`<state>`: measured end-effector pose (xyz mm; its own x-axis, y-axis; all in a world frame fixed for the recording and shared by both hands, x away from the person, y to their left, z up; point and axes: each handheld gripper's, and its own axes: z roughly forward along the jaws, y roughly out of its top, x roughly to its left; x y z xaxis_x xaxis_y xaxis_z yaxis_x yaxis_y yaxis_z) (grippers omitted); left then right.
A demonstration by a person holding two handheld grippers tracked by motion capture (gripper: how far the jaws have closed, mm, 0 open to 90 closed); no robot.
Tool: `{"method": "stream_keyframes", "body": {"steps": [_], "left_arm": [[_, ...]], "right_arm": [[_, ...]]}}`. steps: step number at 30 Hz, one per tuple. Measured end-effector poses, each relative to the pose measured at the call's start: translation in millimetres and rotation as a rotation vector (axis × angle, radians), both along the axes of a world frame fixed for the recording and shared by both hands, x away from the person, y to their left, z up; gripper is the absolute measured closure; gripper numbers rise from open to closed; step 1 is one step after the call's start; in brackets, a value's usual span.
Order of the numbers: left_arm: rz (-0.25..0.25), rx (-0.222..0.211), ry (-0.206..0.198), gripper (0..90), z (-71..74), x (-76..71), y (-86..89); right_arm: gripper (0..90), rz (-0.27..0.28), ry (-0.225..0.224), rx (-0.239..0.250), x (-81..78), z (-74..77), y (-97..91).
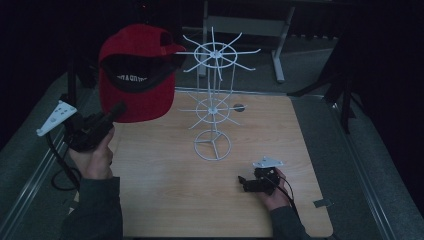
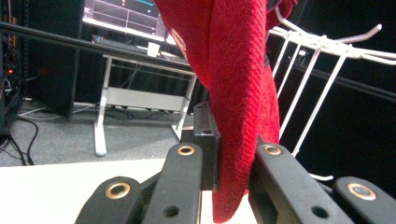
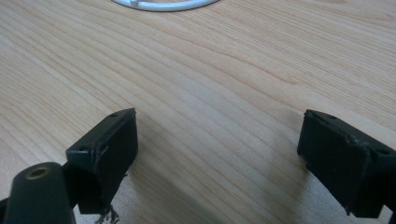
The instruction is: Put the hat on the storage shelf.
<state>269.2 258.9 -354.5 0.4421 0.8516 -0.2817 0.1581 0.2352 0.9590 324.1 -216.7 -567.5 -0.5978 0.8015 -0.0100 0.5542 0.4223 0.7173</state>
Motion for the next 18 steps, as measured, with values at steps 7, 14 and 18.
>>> {"method": "stream_keyframes", "body": {"steps": [7, 14, 18], "left_arm": [[-0.007, 0.012, -0.005, 85.5, -14.5, -4.7, 3.1], [-0.028, 0.028, 0.007, 85.5, -29.2, -6.7, 1.2], [-0.036, 0.048, 0.006, 85.5, -36.8, -7.8, -1.4]], "right_arm": [[12.1, 0.001, -0.002, 0.0, 0.1, 0.0, -0.1], [12.1, -0.001, -0.002, 0.001, 0.0, -0.1, 0.1], [12.1, 0.001, 0.0, 0.001, -0.1, 0.1, 0.0]]}}
